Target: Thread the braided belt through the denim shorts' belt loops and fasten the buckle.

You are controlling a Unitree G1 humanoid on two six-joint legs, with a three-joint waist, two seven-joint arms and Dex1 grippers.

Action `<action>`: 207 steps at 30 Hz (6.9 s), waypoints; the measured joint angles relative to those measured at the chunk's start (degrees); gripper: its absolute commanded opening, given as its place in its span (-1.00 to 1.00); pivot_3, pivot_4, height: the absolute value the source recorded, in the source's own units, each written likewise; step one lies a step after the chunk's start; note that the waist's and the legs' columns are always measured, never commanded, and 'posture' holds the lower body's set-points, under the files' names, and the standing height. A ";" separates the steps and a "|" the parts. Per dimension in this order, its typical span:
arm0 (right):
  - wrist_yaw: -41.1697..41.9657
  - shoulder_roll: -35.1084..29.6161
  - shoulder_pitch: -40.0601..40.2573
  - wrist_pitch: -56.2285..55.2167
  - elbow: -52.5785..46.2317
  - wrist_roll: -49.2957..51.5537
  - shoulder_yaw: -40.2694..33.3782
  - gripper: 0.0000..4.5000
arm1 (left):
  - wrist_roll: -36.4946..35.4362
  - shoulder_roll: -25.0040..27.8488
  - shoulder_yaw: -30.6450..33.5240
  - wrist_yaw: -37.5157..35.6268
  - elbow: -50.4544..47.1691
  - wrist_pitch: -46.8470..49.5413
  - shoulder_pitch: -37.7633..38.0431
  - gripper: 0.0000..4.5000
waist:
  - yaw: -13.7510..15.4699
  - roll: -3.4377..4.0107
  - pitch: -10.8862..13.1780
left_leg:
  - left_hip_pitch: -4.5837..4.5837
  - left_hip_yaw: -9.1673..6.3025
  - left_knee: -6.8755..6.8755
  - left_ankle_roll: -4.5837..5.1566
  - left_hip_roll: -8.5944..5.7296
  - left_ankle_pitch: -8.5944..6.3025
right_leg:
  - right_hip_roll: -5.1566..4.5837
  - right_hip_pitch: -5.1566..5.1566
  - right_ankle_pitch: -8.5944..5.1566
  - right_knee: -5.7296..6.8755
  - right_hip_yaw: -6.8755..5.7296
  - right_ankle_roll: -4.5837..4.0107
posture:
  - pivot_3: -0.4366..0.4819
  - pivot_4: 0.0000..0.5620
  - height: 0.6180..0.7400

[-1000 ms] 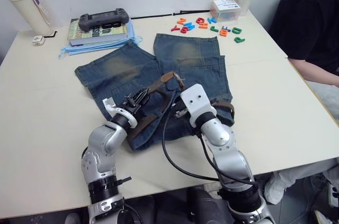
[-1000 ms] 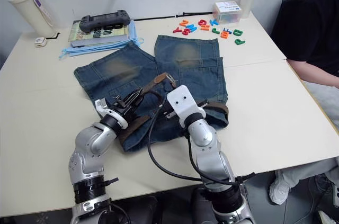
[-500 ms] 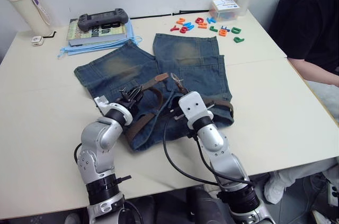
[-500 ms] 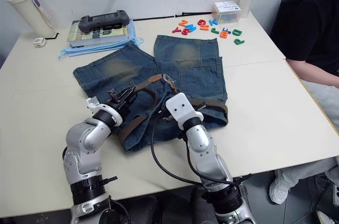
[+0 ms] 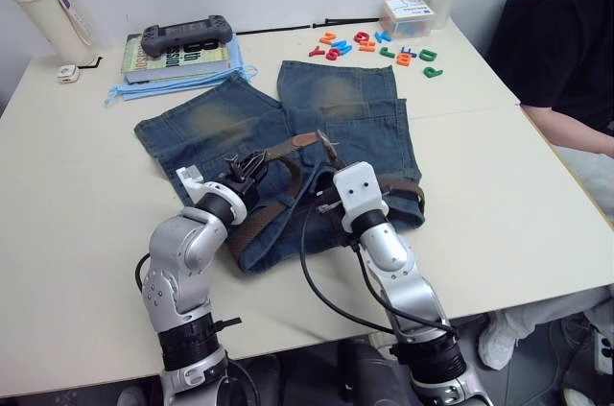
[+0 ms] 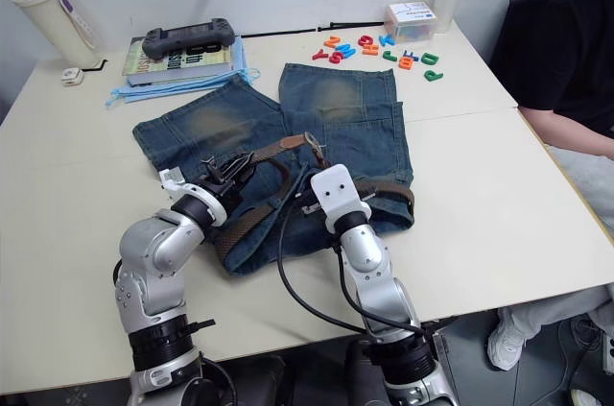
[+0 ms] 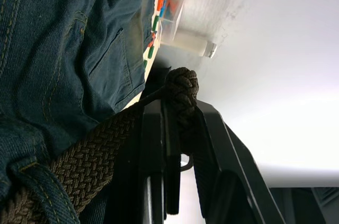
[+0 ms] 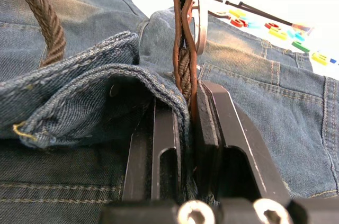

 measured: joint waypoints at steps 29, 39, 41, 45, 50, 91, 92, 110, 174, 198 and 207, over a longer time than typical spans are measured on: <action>3.43 -7.08 -0.90 -1.32 0.00 -6.79 6.04 -1.00 | 0.14 0.26 -1.01 -8.88 8.26 11.57 -0.10 -0.78 | -0.11 0.00 0.00 | 0.01 0.00 -0.01 0.00 0.00 0.00 | 0.04 -0.01 0.00 0.00 -0.01 0.00 | -0.05 -0.47 0.96; 9.77 -14.26 1.78 -0.06 -2.53 -13.48 9.58 -1.00 | 0.16 1.35 -1.89 -12.06 9.95 14.80 2.14 -0.78 | 0.00 0.00 0.00 | 0.01 0.01 0.01 0.00 -0.01 0.00 | 0.01 0.00 0.00 0.00 0.00 0.00 | -0.05 -0.47 0.96; 11.68 -16.16 2.21 0.06 -4.03 -14.53 9.55 -1.00 | 0.16 3.18 -2.96 -12.91 10.80 15.90 2.31 -0.78 | -0.02 0.00 0.00 | 0.01 0.01 0.01 0.00 -0.01 0.00 | 0.02 0.01 0.00 0.01 0.00 0.00 | -0.05 -0.47 0.96; 15.90 -17.31 2.61 1.38 -7.61 -15.35 9.52 -1.00 | 0.15 7.76 -5.59 -15.08 12.04 18.10 2.36 -0.78 | -0.07 0.00 0.00 | 0.02 0.00 0.00 -0.01 0.01 0.00 | 0.02 0.00 0.00 0.02 -0.01 0.00 | -0.05 -0.47 0.96; 19.95 -16.94 2.58 5.24 -11.48 -14.99 8.71 -0.36 | 0.11 8.36 -7.60 -16.57 12.35 18.52 2.47 -0.78 | 0.08 0.00 0.00 | 0.01 -0.01 0.01 0.00 -0.01 0.00 | -0.02 0.01 0.00 0.01 -0.01 0.00 | -0.05 -0.47 0.96; 28.91 -30.29 1.75 5.88 -21.76 -22.87 4.67 0.07 | 0.05 8.67 -11.28 -17.47 12.75 18.22 2.40 -0.78 | 1.39 0.00 0.00 | 0.01 0.02 0.09 0.00 -0.02 0.00 | -0.03 0.05 0.01 0.02 0.00 0.02 | -0.05 -0.47 0.96; 28.88 -30.08 1.39 5.72 -21.61 -23.19 4.67 -0.12 | 0.05 8.98 -11.44 -17.51 12.75 18.25 2.35 -0.78 | 1.35 0.00 0.00 | 0.01 0.02 0.09 0.00 -0.02 0.00 | -0.02 0.05 0.01 0.02 0.00 0.02 | -0.05 -0.47 0.96; 28.48 -26.71 0.58 3.40 -19.83 -25.45 3.95 -1.00 | 7.74 29.49 -16.00 -32.41 5.63 21.35 0.07 0.58 | 1.05 0.01 0.00 | 0.01 0.03 0.02 -0.01 0.00 0.00 | -0.01 0.01 0.01 0.03 0.02 0.01 | -0.05 -0.47 0.96; 35.17 -36.06 -14.28 -10.03 -13.27 -18.29 -0.24 -1.00 | 77.81 35.45 -27.14 -69.98 -13.83 2.05 -0.50 0.58 | -0.13 0.17 0.08 | -0.04 0.12 0.08 0.07 0.05 -0.05 | -0.03 -0.01 0.02 0.08 0.05 -0.03 | -0.05 -0.47 0.96; 37.64 -32.52 -16.14 -7.91 -13.21 -24.74 1.11 -1.00 | 103.74 24.09 -38.21 -63.35 -10.53 -5.05 -5.97 -1.00 | -0.15 0.16 0.07 | -0.05 0.14 0.17 0.08 0.05 -0.05 | -0.04 -0.02 0.02 0.13 0.06 -0.02 | -0.05 -0.47 0.96; 38.06 -32.36 -15.63 -7.97 -13.06 -24.70 1.49 -1.00 | 105.14 25.56 -38.46 -65.46 -9.27 -7.49 -5.32 -1.00 | -0.25 0.16 0.07 | -0.05 0.14 0.16 0.08 0.06 -0.05 | -0.04 -0.02 0.03 0.14 0.07 -0.01 | -0.05 -0.47 0.96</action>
